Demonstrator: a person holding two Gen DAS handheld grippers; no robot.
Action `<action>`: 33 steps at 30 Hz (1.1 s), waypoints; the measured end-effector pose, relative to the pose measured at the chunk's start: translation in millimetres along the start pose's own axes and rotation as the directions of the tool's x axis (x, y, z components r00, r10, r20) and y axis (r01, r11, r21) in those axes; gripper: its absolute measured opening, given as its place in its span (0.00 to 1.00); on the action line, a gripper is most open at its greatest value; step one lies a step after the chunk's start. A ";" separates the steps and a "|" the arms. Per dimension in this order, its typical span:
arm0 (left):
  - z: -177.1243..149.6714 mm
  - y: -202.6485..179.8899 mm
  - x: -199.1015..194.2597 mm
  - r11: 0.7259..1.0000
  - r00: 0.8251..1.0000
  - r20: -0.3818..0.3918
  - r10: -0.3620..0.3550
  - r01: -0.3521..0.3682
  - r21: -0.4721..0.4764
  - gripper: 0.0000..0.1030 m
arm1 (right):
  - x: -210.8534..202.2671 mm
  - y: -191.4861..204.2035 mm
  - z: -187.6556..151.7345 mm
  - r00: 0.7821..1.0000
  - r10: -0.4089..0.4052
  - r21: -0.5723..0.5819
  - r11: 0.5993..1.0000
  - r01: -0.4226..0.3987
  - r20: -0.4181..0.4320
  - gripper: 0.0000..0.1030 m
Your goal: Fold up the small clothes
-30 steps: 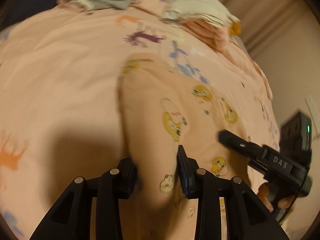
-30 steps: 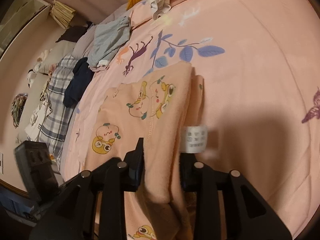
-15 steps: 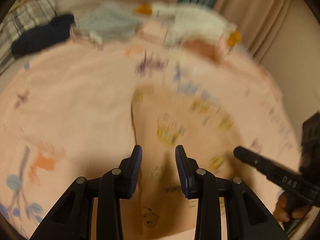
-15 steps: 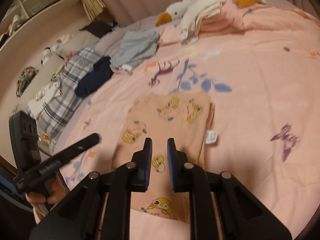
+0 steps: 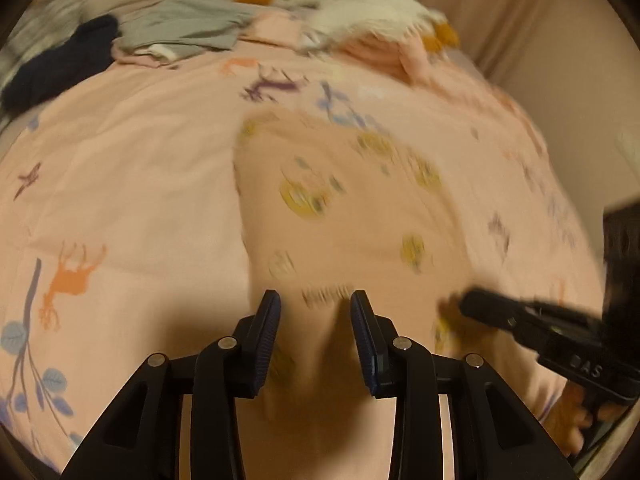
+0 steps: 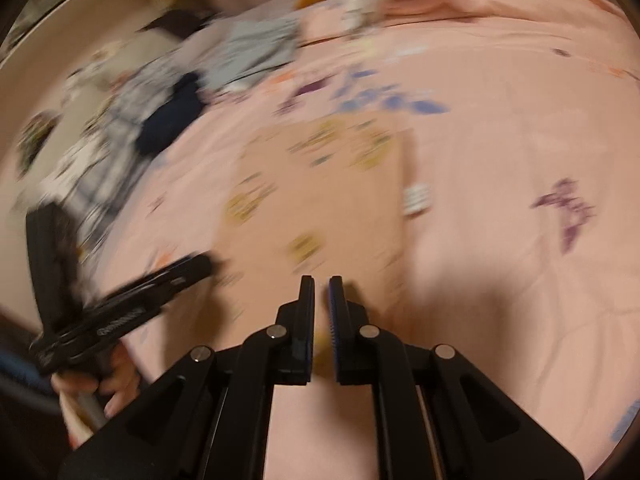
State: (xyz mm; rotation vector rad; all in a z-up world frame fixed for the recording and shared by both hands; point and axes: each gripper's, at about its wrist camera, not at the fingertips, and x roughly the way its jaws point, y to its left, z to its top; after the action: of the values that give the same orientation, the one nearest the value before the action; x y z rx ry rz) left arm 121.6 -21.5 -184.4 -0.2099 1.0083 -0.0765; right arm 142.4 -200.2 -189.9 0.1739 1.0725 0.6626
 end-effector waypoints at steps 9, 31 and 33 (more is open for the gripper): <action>-29.2 24.4 6.2 0.996 0.998 -0.063 -0.008 0.002 -0.091 0.36 | 10.9 -43.8 -24.5 0.998 -0.020 0.125 0.992 0.027 -0.061 0.00; -13.2 23.3 -30.8 0.980 0.999 -0.024 0.029 -0.033 -0.194 0.73 | -18.7 -14.3 -22.8 0.993 -0.080 0.148 0.985 0.092 -0.081 0.62; -7.2 12.7 -60.7 0.986 0.997 0.053 0.058 -0.049 -0.159 0.74 | -43.0 -4.4 -18.5 0.989 -0.146 0.146 0.978 0.148 -0.024 0.74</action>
State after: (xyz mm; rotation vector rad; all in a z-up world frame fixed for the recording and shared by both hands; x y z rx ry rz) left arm 82.8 -0.3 -140.4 -0.3275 0.9624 0.0579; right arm 115.1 -231.8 -168.3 0.2157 1.1359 0.4521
